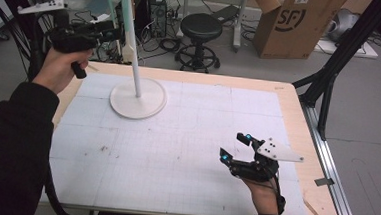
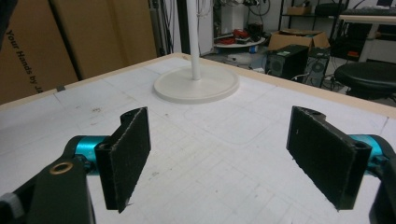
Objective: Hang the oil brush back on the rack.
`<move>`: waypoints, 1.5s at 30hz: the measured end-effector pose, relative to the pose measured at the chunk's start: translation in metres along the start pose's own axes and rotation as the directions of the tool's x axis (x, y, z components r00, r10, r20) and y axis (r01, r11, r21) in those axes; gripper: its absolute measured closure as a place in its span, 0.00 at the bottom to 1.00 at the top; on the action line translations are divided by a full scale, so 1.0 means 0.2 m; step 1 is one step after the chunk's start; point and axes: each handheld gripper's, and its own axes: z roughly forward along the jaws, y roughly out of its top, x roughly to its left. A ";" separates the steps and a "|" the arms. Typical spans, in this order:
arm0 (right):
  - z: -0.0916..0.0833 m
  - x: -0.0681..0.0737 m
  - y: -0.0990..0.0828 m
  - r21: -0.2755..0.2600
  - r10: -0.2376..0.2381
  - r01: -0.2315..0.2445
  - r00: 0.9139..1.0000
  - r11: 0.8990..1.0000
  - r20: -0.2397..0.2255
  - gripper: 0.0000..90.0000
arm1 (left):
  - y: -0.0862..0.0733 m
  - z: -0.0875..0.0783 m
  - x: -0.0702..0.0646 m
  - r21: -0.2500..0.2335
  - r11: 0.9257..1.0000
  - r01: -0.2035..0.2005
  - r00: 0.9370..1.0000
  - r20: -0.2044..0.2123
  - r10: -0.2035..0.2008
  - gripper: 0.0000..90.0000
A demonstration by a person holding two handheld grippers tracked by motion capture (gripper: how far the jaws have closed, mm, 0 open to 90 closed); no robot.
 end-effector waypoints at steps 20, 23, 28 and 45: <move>-0.07 -0.01 -0.09 0.027 -0.032 0.031 0.998 0.999 0.060 0.21 | -0.50 -0.31 -0.39 -0.020 0.987 -0.158 0.985 -0.069 0.157 0.19; -0.08 -0.02 -0.09 0.033 -0.032 0.030 0.998 0.999 0.055 0.21 | -0.58 -0.36 -0.43 -0.032 0.986 -0.164 0.982 -0.103 0.160 0.19; -0.08 -0.04 -0.11 0.030 -0.035 0.034 0.998 0.999 0.052 0.21 | -0.72 -0.44 -0.51 -0.015 0.985 -0.171 0.972 -0.164 0.166 0.19; -0.10 -0.02 -0.16 0.045 -0.029 0.027 0.998 0.999 0.054 0.21 | -1.01 -0.51 -0.59 0.010 0.987 -0.162 0.963 -0.218 0.160 0.19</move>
